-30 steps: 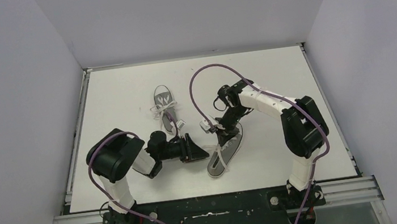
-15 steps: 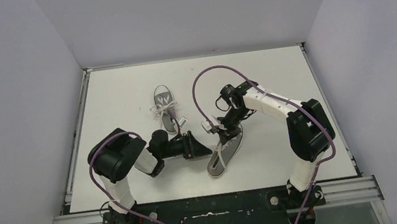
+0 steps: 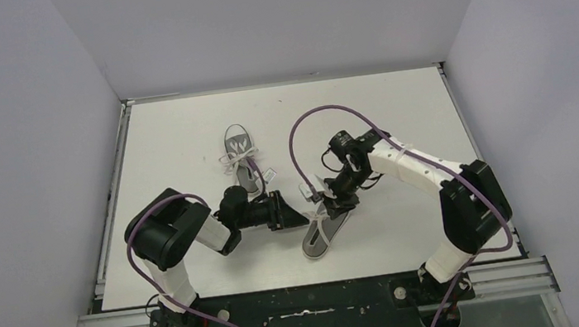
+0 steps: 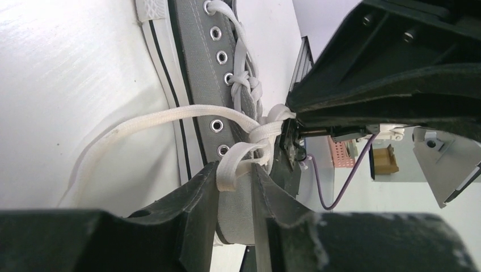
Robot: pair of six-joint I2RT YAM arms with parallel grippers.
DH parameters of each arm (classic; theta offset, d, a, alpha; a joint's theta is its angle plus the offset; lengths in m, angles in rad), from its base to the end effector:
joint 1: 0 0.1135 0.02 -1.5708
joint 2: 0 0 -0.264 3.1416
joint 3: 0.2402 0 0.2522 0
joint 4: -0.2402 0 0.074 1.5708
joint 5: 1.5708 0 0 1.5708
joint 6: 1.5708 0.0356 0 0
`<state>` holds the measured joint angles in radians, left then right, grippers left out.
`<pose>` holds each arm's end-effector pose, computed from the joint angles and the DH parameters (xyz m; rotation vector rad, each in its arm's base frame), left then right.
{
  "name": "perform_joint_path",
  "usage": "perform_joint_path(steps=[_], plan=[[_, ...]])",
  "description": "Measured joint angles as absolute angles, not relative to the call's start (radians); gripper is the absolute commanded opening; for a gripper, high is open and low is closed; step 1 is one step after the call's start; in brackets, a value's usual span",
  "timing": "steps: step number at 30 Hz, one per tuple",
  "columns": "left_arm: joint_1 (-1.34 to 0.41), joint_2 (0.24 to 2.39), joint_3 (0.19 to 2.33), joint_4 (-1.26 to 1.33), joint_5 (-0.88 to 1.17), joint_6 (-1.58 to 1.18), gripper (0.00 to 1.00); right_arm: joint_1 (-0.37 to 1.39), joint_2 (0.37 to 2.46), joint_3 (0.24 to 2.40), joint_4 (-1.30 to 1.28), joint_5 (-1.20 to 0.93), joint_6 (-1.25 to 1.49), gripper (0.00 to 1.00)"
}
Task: Tie the shoes
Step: Tie the shoelace on the shoe.
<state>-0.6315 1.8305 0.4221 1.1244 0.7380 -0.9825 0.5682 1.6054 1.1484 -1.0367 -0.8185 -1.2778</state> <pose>0.2142 -0.1864 0.1085 0.2341 2.1846 -1.7072 0.2245 0.1742 0.2251 -2.1018 1.5360 1.0238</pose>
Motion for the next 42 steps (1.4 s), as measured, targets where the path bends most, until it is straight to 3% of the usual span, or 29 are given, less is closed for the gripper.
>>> perform_joint_path(steps=[2, 3, 4, 9, 15, 24, 42], plan=[[-0.632, 1.824, 0.423, 1.108, 0.740, -0.974, 0.19, 0.595, 1.559, 1.111, -1.010, -0.808, -1.227, 0.37], [-0.632, 1.822, 0.424, 1.102, 0.741, -0.969, 0.17, 0.605, 1.542, 1.097, -0.997, -0.802, -1.206, 0.53], [-0.632, 1.818, 0.428, 1.093, 0.745, -0.962, 0.17, 0.615, 1.521, 1.080, -0.978, -0.793, -1.170, 0.60], [-0.632, 1.805, 0.448, 1.055, 0.760, -0.933, 0.13, 0.601, 1.454, 1.038, -0.885, -0.766, -1.044, 0.65], [-0.634, 1.748, 0.468, 0.960, 0.775, -0.869, 0.12, 0.531, 1.451, 1.046, -0.824, -0.759, -0.987, 0.60], [-0.663, 1.685, 0.535, 0.780, 0.787, -0.731, 0.12, 0.501, 1.678, 1.221, -0.915, -0.827, -1.140, 0.52], [-0.672, 1.684, 0.536, 0.745, 0.788, -0.704, 0.11, 0.521, 1.766, 1.269, -1.049, -0.880, -1.330, 0.41]])
